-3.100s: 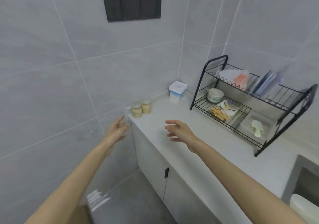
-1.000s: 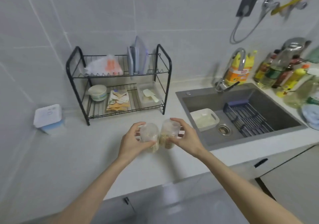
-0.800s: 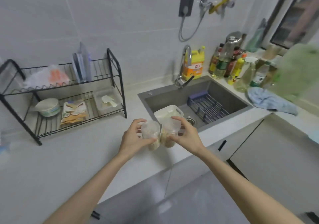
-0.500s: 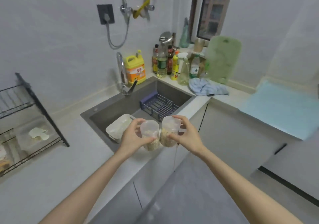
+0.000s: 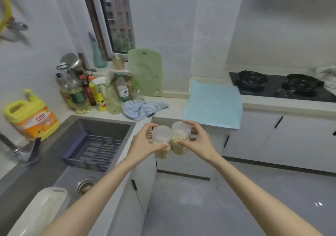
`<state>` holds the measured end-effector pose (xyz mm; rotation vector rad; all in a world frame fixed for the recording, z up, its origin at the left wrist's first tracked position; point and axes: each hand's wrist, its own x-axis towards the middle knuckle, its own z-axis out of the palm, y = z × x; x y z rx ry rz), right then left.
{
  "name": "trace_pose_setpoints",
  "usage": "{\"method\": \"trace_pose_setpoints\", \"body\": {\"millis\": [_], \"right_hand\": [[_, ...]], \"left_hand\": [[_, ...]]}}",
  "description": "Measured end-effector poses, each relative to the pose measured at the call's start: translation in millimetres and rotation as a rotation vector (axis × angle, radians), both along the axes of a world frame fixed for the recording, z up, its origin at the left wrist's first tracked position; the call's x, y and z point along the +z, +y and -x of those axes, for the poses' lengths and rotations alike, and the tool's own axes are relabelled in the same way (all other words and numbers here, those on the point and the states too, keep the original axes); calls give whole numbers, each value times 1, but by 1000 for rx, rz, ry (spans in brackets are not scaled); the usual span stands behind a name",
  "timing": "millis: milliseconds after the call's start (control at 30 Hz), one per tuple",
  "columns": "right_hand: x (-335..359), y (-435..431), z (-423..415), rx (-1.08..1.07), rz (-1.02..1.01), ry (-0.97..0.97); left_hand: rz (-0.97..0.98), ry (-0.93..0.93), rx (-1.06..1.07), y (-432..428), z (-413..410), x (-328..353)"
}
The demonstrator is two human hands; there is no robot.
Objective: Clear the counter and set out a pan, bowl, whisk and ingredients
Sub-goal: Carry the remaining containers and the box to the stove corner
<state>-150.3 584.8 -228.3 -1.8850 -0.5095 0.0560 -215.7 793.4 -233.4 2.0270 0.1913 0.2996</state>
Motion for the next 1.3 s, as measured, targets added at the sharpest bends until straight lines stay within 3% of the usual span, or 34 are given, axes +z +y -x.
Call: {"method": "trace_pose_setpoints", "body": {"millis": [533,1300], "right_hand": [[24,-124,-148,-509,-54,24],[11,-520,-378,-833,-22,126]], "left_hand": [[79,29,-470,-116,-261,17],[72,68,-786,-535,-548,15]]}}
